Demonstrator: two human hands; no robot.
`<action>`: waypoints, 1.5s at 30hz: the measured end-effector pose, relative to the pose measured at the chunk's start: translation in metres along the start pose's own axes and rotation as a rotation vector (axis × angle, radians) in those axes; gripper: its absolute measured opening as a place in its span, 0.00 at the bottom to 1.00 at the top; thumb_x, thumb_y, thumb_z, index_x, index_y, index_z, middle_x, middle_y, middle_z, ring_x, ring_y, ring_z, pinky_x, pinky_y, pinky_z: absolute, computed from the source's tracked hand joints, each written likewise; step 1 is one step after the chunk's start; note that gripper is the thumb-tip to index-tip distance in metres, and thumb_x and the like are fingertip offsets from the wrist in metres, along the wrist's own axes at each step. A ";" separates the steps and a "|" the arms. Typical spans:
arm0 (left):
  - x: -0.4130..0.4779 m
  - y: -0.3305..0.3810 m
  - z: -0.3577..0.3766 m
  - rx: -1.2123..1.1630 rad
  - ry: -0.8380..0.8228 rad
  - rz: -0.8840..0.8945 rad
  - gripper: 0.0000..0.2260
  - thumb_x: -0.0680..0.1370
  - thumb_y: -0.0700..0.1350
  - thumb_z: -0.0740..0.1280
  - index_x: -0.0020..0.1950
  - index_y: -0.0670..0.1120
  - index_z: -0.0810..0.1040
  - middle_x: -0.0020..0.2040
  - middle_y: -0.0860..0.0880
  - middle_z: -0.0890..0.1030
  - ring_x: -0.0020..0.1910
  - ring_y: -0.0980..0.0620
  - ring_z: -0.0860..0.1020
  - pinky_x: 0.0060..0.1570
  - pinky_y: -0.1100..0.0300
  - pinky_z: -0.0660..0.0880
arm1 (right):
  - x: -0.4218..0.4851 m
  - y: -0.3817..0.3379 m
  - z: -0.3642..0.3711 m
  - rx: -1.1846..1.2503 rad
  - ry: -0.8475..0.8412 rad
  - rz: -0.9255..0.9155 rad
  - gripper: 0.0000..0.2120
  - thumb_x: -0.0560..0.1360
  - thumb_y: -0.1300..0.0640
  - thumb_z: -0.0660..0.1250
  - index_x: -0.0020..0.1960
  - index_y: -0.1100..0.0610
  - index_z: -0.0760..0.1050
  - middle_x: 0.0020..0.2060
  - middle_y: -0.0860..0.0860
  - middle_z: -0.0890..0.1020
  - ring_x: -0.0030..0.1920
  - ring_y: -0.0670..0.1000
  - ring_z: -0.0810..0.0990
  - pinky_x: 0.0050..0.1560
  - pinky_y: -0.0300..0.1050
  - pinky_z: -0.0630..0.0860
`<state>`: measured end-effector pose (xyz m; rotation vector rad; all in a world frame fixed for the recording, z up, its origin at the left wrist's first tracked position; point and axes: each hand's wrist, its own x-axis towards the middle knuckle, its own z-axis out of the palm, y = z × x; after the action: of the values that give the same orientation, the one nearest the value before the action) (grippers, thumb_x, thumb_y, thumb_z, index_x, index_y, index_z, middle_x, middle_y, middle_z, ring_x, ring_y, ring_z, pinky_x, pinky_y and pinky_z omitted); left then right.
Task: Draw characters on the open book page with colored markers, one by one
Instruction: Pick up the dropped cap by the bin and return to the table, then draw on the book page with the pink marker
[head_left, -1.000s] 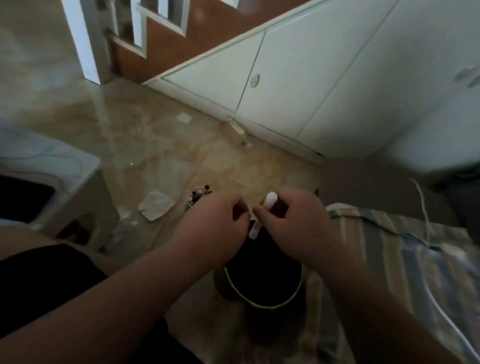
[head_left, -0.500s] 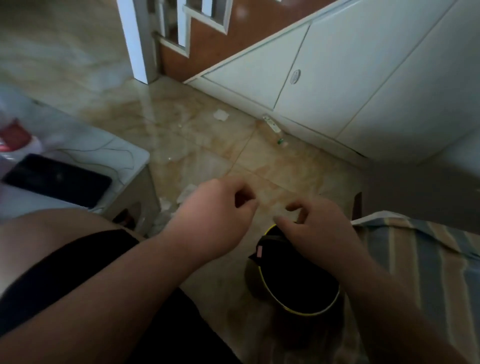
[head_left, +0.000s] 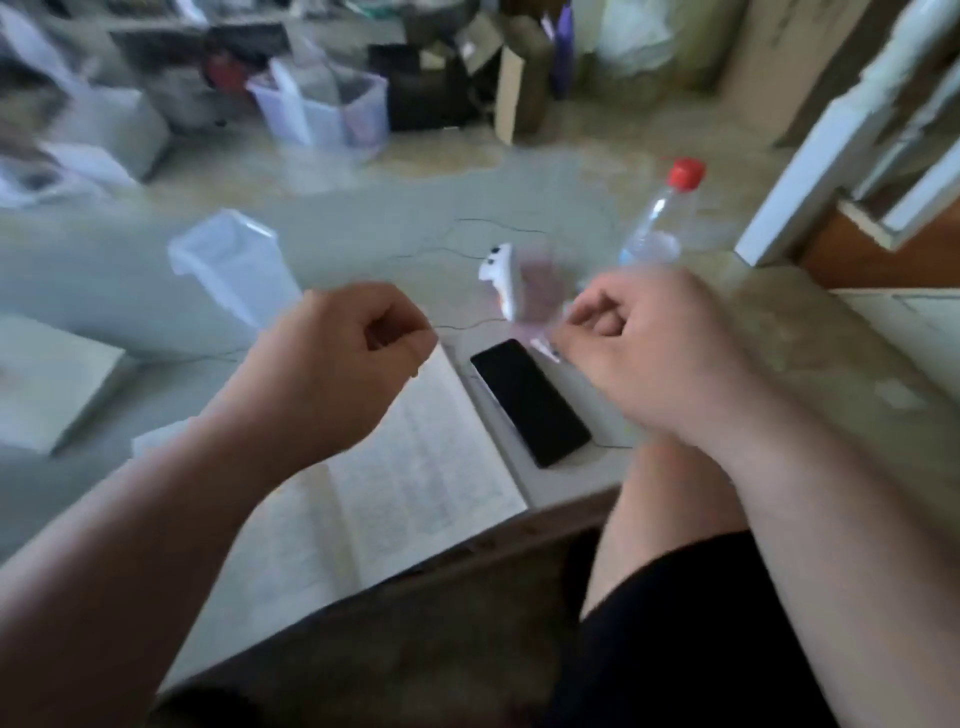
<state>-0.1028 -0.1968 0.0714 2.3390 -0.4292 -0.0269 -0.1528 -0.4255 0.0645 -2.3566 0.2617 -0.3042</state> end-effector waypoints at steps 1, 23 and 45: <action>-0.002 -0.018 -0.013 0.013 0.033 -0.045 0.05 0.75 0.49 0.70 0.40 0.53 0.81 0.34 0.55 0.82 0.33 0.55 0.80 0.37 0.58 0.78 | 0.014 -0.014 0.022 -0.023 -0.065 -0.042 0.12 0.68 0.45 0.72 0.38 0.53 0.79 0.23 0.45 0.75 0.25 0.45 0.71 0.32 0.40 0.68; 0.046 -0.192 -0.037 0.213 -0.279 -0.372 0.07 0.77 0.53 0.66 0.52 0.55 0.79 0.46 0.56 0.78 0.35 0.58 0.74 0.37 0.60 0.70 | 0.142 -0.037 0.263 -0.652 -0.451 -0.356 0.10 0.74 0.63 0.60 0.51 0.53 0.75 0.51 0.51 0.77 0.48 0.59 0.78 0.45 0.49 0.77; 0.042 -0.192 -0.022 0.286 -0.311 -0.395 0.10 0.76 0.56 0.66 0.56 0.56 0.77 0.50 0.57 0.80 0.48 0.52 0.78 0.46 0.59 0.74 | 0.136 -0.045 0.261 -0.477 -0.387 -0.399 0.05 0.77 0.55 0.65 0.44 0.52 0.79 0.45 0.49 0.78 0.43 0.56 0.79 0.43 0.48 0.78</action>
<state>-0.0028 -0.0674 -0.0393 2.6780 -0.1151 -0.5557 0.0572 -0.2616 -0.0678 -2.8682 -0.3657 0.0451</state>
